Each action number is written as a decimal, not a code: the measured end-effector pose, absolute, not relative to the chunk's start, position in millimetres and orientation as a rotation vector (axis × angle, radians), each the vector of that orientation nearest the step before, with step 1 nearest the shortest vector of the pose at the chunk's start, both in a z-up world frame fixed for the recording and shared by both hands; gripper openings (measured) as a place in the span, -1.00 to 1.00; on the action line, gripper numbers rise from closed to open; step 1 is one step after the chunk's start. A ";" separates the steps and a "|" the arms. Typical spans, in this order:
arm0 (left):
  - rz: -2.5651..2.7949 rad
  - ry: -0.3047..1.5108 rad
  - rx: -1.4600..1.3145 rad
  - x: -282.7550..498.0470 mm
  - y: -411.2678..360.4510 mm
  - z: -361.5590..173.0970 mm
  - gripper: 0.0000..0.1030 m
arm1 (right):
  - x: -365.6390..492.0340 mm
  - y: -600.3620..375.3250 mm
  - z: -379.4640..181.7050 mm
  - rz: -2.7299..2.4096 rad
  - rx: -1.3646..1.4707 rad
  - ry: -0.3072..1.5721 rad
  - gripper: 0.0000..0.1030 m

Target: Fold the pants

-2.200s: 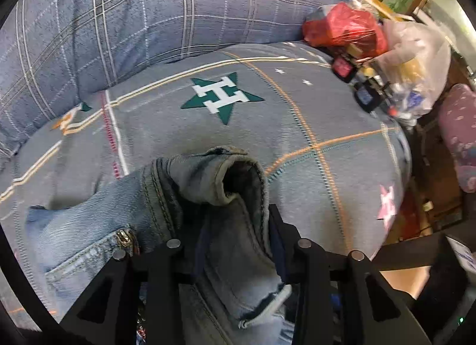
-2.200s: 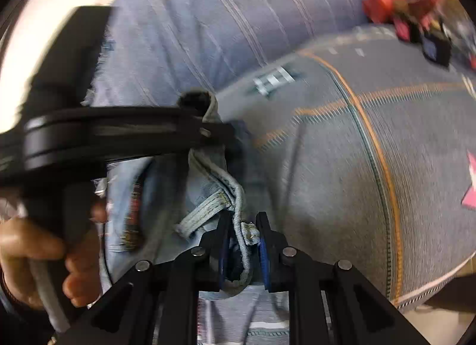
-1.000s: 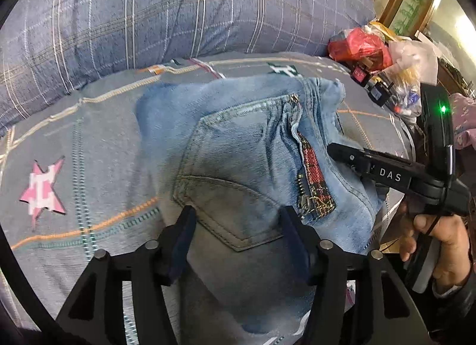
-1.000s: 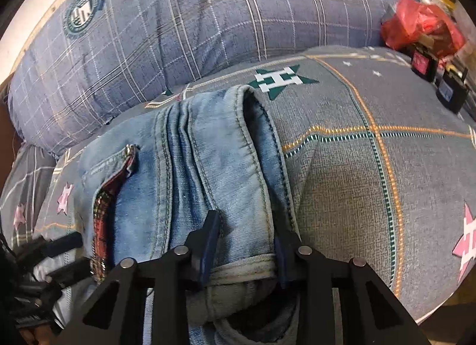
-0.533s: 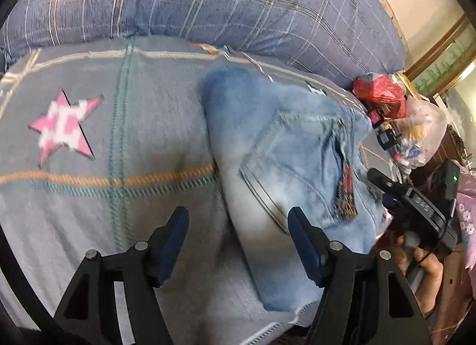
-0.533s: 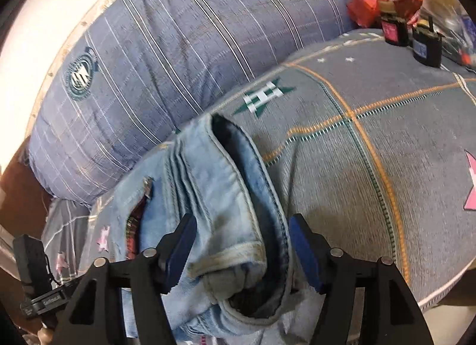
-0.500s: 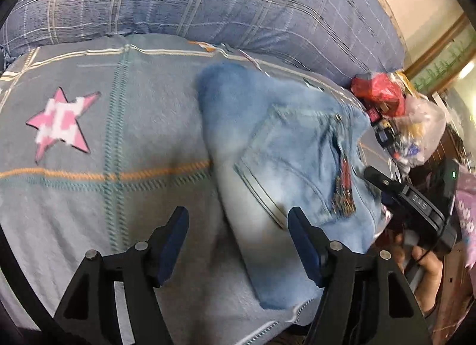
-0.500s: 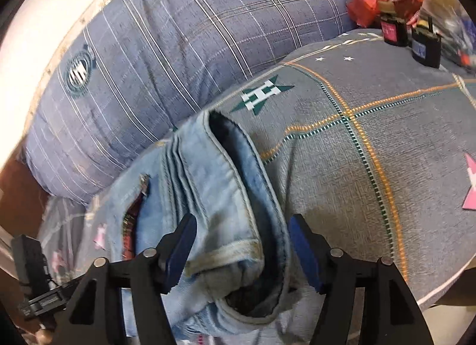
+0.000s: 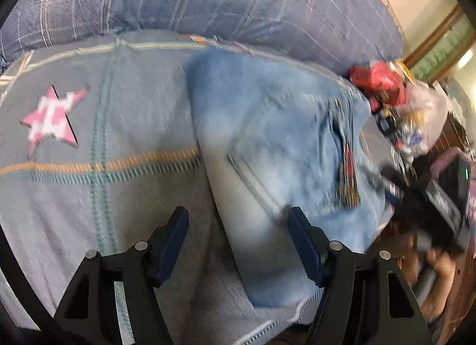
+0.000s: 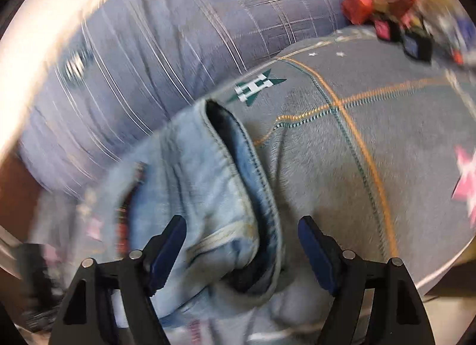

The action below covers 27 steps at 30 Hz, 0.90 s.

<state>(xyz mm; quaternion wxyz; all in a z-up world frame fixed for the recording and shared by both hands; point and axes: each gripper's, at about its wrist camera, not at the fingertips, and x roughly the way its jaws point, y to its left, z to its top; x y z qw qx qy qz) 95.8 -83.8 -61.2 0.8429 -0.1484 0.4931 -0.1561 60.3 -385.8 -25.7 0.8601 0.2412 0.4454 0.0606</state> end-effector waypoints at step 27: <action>-0.316 1.072 -0.289 186.5 -91.1 -74.2 0.09 | 94.8 -356.5 -53.7 0.177 0.470 1.061 0.10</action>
